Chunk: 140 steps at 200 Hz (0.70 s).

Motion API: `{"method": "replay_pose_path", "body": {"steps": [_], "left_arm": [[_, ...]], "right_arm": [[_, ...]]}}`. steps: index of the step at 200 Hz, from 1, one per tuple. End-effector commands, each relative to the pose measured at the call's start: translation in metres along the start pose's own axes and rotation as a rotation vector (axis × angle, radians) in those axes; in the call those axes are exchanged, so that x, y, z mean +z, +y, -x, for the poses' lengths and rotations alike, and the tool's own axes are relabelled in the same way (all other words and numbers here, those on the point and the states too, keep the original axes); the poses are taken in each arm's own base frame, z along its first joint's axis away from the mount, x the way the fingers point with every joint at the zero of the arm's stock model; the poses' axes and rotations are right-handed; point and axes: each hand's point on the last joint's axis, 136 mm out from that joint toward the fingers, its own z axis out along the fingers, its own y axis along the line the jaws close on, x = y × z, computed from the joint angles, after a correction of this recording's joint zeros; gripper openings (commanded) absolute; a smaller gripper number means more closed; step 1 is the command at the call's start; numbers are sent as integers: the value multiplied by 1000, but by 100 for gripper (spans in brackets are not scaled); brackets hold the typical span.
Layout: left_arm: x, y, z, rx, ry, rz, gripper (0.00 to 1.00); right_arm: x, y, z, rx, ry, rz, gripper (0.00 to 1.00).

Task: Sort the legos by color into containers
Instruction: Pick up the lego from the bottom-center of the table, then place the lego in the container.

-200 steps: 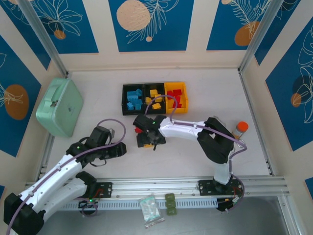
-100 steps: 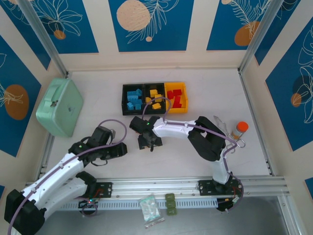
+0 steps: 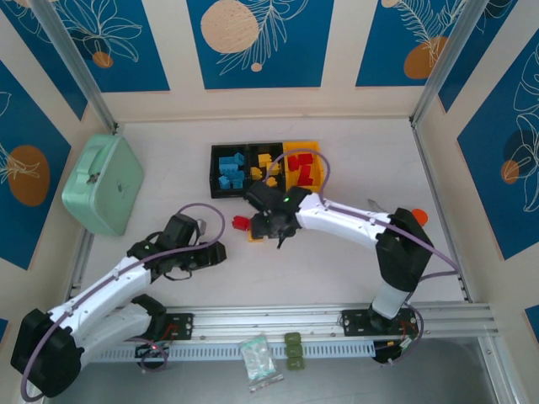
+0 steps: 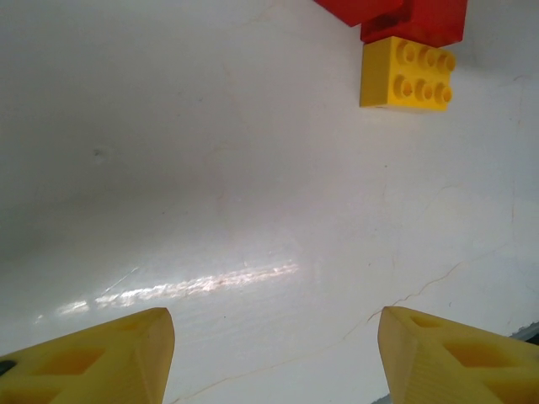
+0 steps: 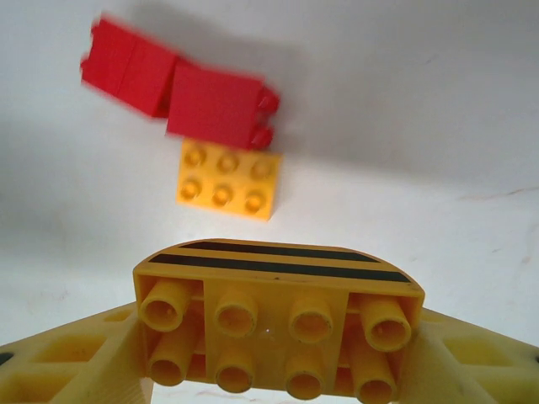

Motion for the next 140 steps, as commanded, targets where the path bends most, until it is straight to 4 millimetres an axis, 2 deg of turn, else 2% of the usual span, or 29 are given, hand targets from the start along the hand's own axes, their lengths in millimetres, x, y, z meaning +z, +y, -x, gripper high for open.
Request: {"method": "replay_pose_path", "body": {"steps": [1, 28, 84, 112, 140], "left_arm": [[-7, -23, 18, 3, -43, -74, 65], [-12, -34, 30, 12, -74, -95, 65], [-8, -40, 34, 2, -57, -98, 65], [-7, -38, 33, -11, -51, -92, 65], [-6, -34, 32, -21, -48, -76, 65]], "right_arm": [[-11, -12, 27, -1, -30, 7, 63], [-17, -18, 71, 14, -74, 29, 63], [1, -25, 155, 43, -108, 28, 62], [16, -26, 188, 64, -106, 51, 62], [31, -25, 214, 68, -98, 55, 62]]}}
